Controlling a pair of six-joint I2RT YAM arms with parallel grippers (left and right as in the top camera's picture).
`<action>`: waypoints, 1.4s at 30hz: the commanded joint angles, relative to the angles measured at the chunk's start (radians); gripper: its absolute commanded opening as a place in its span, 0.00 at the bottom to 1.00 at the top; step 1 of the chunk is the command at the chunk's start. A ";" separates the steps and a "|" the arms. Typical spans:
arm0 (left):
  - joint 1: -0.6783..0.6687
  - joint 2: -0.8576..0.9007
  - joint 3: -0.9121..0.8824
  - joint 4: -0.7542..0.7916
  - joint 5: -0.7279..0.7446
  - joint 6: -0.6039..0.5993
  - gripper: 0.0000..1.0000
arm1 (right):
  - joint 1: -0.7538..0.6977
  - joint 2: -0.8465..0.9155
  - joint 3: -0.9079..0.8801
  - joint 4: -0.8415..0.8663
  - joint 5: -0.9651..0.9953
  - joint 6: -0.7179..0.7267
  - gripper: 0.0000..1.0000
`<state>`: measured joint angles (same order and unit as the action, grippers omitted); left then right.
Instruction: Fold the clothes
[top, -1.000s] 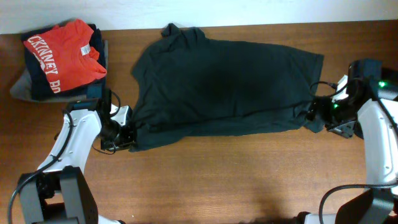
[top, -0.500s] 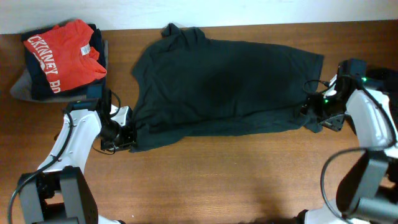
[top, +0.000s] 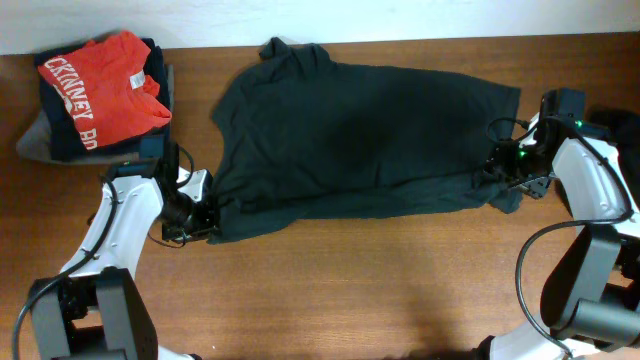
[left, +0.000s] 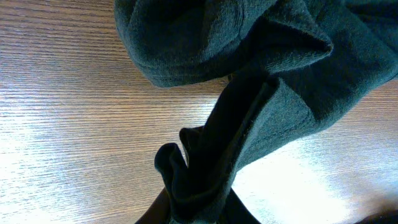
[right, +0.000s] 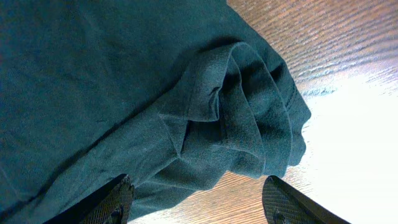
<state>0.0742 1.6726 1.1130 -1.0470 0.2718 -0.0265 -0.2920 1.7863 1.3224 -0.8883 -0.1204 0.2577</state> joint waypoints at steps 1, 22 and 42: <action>0.000 -0.013 0.014 0.005 -0.006 -0.010 0.17 | 0.005 0.036 0.023 -0.005 0.000 0.054 0.70; 0.000 -0.013 0.014 0.006 -0.006 -0.010 0.17 | 0.005 0.120 0.023 0.024 0.002 0.103 0.28; 0.000 -0.013 0.014 0.006 -0.006 -0.010 0.17 | 0.005 0.141 0.023 0.035 0.099 0.145 0.37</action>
<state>0.0742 1.6726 1.1130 -1.0428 0.2722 -0.0269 -0.2920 1.9076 1.3258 -0.8577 -0.0410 0.3767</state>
